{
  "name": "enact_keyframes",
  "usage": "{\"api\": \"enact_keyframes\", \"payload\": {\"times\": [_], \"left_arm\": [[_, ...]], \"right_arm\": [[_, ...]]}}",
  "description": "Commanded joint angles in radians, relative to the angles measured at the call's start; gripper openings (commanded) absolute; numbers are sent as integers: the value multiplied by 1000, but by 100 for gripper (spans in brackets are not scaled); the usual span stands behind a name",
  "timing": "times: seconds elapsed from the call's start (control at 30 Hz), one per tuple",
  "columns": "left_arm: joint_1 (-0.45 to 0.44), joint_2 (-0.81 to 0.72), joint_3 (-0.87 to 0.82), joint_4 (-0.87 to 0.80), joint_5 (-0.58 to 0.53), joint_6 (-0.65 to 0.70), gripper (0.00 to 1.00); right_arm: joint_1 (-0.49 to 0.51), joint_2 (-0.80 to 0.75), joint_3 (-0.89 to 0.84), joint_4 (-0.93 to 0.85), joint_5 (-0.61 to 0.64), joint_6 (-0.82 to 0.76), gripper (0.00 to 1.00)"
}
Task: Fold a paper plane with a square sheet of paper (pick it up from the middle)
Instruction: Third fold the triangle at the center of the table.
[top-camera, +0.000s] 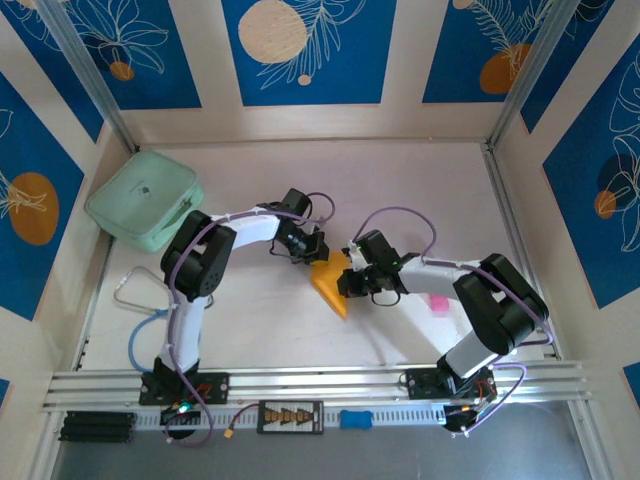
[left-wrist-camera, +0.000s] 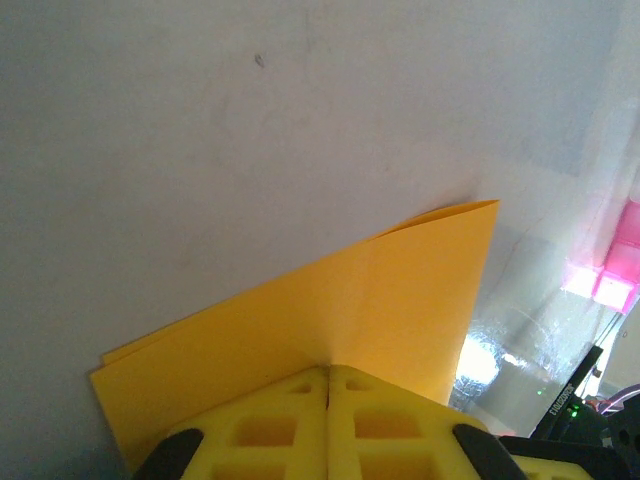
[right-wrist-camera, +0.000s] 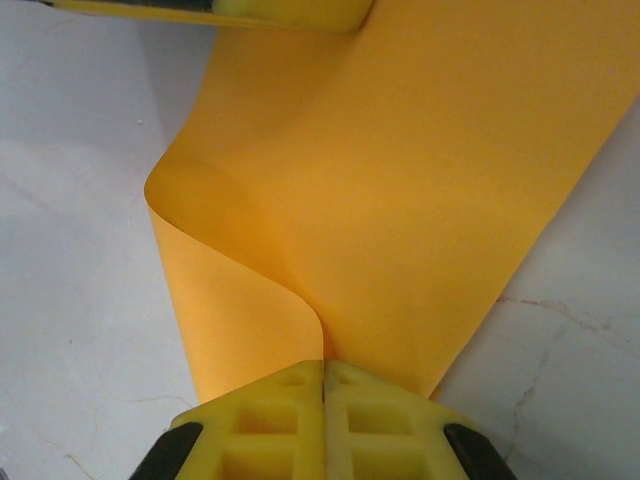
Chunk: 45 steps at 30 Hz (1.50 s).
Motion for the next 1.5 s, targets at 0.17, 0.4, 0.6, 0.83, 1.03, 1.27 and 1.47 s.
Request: {"api": "enact_keyframes", "payload": {"times": [0.17, 0.4, 0.6, 0.83, 1.03, 1.27, 1.47], "left_arm": [[-13, 16, -29, -55, -62, 9, 8], [-12, 15, -28, -55, -61, 9, 8], [-14, 16, -28, -55, -61, 7, 8], [-14, 14, -20, -57, -62, 10, 8], [-14, 5, 12, -74, -64, 18, 9], [-14, -45, 50, -96, -91, 30, 17], [-12, -159, -2, -76, -162, 13, 29]], "right_arm": [[1, 20, 13, -10, -4, 5, 0], [2, 25, 14, -20, 2, 7, 0], [8, 38, 15, -23, 10, 9, 0], [10, 41, 17, -27, 16, 9, 0], [9, 45, 17, -25, 18, 9, 0], [9, 47, 15, -22, 18, 9, 0], [7, 51, 11, -15, 16, 9, 0]]}}
